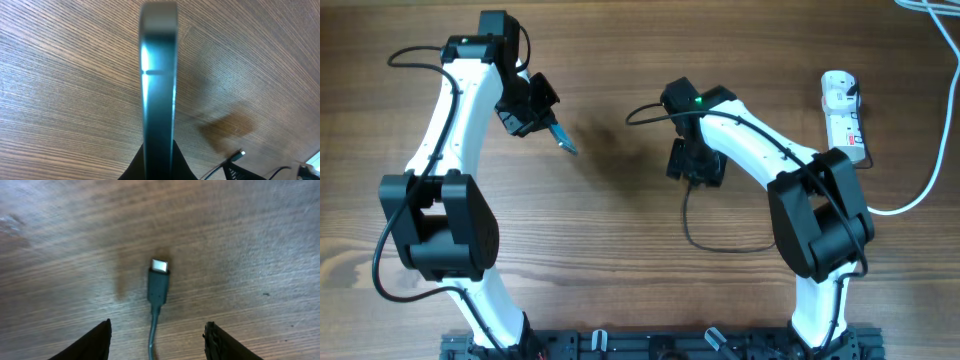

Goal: Plug charger to phone and switch on socket
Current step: 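Lower the right gripper and close it on the black USB-C plug, then lift the USB-C plug off the table with the right gripper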

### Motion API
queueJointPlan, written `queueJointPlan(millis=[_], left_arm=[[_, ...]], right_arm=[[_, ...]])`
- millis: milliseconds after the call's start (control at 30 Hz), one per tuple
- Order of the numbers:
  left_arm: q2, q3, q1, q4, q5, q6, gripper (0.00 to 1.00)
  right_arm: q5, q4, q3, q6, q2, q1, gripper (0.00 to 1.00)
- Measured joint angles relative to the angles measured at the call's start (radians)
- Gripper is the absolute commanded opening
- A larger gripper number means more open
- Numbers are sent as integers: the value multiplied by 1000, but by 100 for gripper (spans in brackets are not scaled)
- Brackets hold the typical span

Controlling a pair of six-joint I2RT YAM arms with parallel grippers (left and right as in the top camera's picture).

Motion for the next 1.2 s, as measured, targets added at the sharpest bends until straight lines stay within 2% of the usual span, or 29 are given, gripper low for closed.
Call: queueJointPlan(millis=[233, 533, 633, 733, 867, 1100, 1200], left_arm=[[0, 0, 0, 0, 0, 0, 4], [0, 0, 0, 0, 0, 0, 4], [0, 0, 0, 0, 0, 0, 4], [0, 0, 0, 0, 0, 0, 4], [0, 0, 0, 0, 0, 0, 4], [0, 0, 0, 0, 0, 0, 4], [0, 0, 0, 0, 0, 0, 4]], right_arm=[[-7, 34, -12, 39, 0, 0, 48], [-8, 86, -61, 75, 0, 1, 47], [-9, 89, -61, 78, 0, 1, 38], [-8, 92, -61, 84, 0, 2, 37], [-7, 94, -61, 90, 0, 4, 24], [-6, 97, -61, 93, 0, 4, 22], [-2, 97, -61, 95, 0, 4, 15]])
